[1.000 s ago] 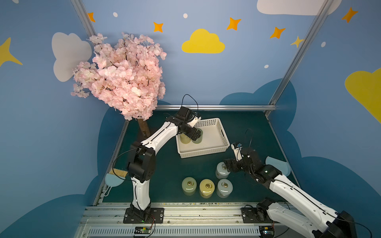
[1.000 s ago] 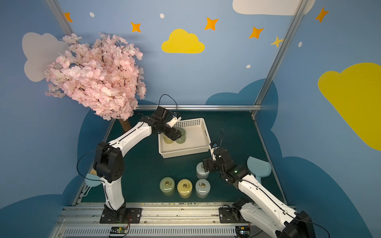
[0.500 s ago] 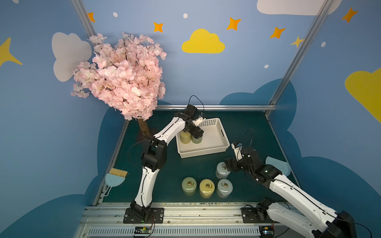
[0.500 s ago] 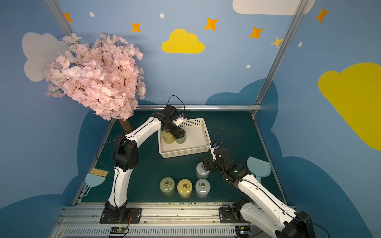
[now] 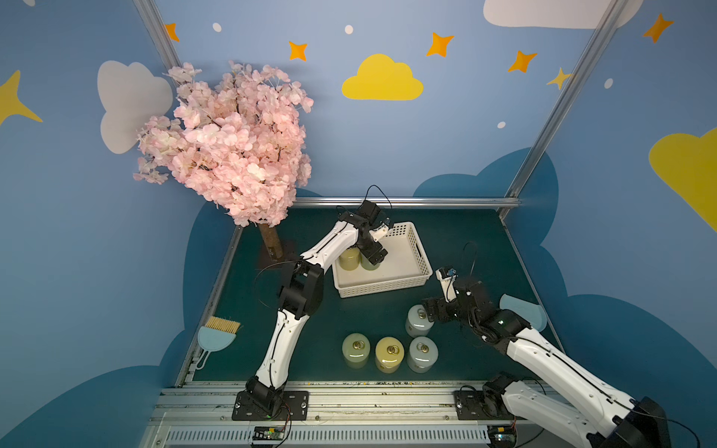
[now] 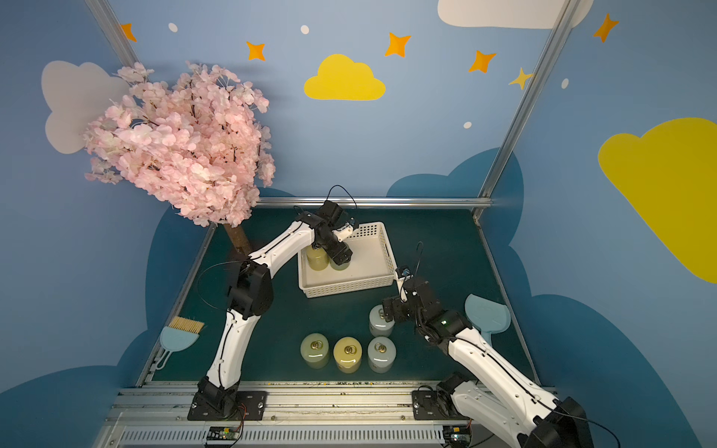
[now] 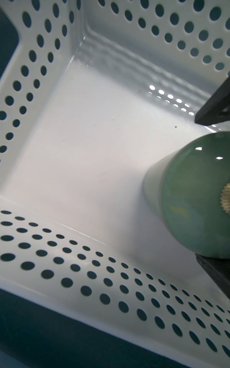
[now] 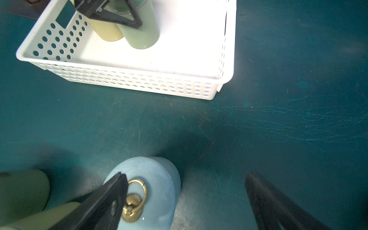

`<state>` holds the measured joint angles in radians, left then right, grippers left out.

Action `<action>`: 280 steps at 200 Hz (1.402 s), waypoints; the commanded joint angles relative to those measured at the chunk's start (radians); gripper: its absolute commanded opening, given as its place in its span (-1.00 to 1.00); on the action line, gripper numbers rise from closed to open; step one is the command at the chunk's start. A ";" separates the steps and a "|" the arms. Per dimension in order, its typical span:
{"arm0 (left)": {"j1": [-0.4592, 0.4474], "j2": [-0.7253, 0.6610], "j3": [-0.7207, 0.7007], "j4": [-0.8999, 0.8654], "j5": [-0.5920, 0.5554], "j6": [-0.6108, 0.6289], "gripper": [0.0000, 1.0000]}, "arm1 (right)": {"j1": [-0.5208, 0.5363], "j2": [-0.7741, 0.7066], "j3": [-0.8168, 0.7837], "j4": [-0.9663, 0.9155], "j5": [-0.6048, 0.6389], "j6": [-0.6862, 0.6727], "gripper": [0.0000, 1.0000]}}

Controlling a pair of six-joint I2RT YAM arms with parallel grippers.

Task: Take the tea canister out of the basket
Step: Pick up the tea canister from the basket.

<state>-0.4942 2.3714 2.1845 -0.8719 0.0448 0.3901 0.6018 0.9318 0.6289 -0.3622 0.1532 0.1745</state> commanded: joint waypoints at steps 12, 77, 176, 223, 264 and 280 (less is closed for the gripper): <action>-0.001 0.023 0.036 -0.055 -0.006 0.004 0.95 | -0.007 -0.001 -0.013 0.016 -0.004 -0.010 0.97; 0.000 0.028 0.042 -0.070 -0.009 0.003 0.75 | -0.009 -0.001 -0.013 0.016 -0.008 -0.007 0.97; -0.001 0.035 0.087 -0.084 0.023 -0.005 0.20 | -0.012 -0.002 -0.013 0.017 -0.006 -0.006 0.96; -0.009 0.032 0.163 -0.119 0.017 -0.016 0.12 | -0.014 -0.004 -0.015 0.017 -0.007 -0.005 0.97; -0.023 0.019 0.198 -0.142 -0.006 -0.014 0.09 | -0.014 -0.008 -0.015 0.017 -0.009 -0.003 0.97; -0.027 0.013 0.212 -0.155 -0.002 -0.018 0.08 | -0.015 -0.010 -0.016 0.018 -0.008 -0.004 0.96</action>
<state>-0.5129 2.4088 2.3482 -1.0088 0.0307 0.3828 0.5911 0.9318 0.6277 -0.3618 0.1501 0.1749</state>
